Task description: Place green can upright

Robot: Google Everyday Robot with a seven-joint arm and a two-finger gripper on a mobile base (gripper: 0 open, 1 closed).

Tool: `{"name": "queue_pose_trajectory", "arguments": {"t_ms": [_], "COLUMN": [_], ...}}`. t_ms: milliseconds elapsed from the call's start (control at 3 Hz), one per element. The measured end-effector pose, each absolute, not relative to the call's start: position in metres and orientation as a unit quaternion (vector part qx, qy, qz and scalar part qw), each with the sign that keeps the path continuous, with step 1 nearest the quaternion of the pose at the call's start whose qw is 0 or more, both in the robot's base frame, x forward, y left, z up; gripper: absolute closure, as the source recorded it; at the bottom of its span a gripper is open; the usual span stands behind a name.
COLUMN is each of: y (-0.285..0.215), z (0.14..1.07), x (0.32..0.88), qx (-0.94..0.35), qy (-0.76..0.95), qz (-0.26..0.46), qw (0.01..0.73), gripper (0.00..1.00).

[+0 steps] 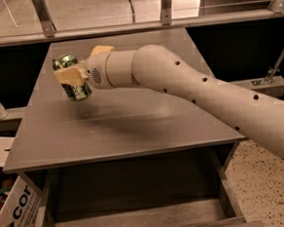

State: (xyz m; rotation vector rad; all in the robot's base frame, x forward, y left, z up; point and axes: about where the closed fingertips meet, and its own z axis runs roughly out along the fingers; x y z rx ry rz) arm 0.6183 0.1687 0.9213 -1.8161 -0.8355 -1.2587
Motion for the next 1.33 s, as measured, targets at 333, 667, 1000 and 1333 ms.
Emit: {"name": "queue_pose_trajectory", "arguments": {"t_ms": [333, 667, 1000, 1333], "y": [0.171, 0.172, 0.169, 0.157], "z": [0.924, 0.923, 0.922, 0.919], "x": [0.615, 0.615, 0.617, 0.619], "qx": [-0.706, -0.707, -0.681, -0.628], "qy": [-0.332, -0.332, -0.334, -0.329], "qz": [-0.496, -0.495, -0.520, -0.567], "qw": [0.381, 0.381, 0.392, 0.418], "gripper": [1.00, 1.00, 1.00, 1.00]}}
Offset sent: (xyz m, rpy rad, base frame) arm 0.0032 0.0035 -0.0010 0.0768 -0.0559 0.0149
